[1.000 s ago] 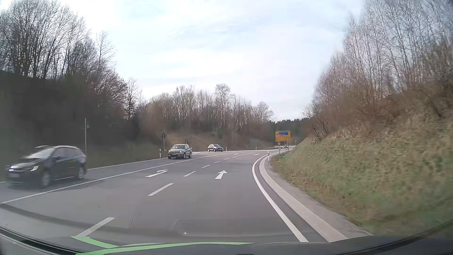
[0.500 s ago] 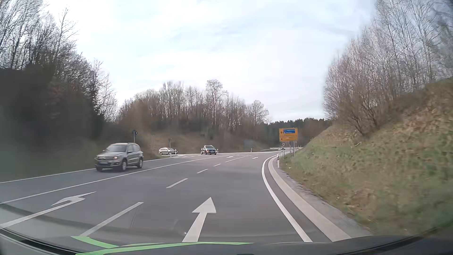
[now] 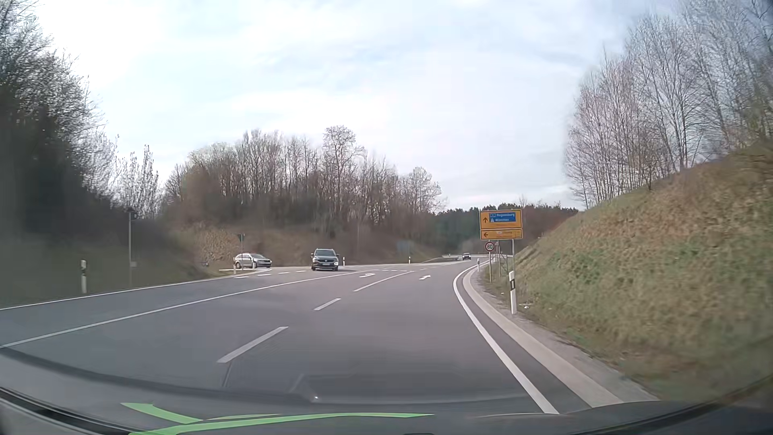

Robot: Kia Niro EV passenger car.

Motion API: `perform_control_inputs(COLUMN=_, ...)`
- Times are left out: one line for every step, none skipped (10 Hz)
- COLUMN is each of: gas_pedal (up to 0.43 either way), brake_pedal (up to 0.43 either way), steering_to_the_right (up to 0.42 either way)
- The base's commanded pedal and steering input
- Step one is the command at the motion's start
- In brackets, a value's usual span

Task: Follow the waypoints while adhering to traffic rules and regulations

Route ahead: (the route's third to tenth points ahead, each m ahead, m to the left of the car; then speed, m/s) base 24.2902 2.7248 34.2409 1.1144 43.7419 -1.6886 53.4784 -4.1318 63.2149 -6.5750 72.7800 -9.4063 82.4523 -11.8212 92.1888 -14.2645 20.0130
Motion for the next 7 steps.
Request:
perform_control_inputs(gas_pedal=0.000, brake_pedal=0.000, steering_to_the_right=0.032)
perform_control_inputs(gas_pedal=0.000, brake_pedal=0.000, steering_to_the_right=0.032)
perform_control_inputs(gas_pedal=0.000, brake_pedal=0.000, steering_to_the_right=0.033)
perform_control_inputs(gas_pedal=0.000, brake_pedal=0.000, steering_to_the_right=0.034)
perform_control_inputs(gas_pedal=0.000, brake_pedal=0.000, steering_to_the_right=0.034)
perform_control_inputs(gas_pedal=0.000, brake_pedal=0.000, steering_to_the_right=0.034)
perform_control_inputs(gas_pedal=0.000, brake_pedal=0.000, steering_to_the_right=0.034)
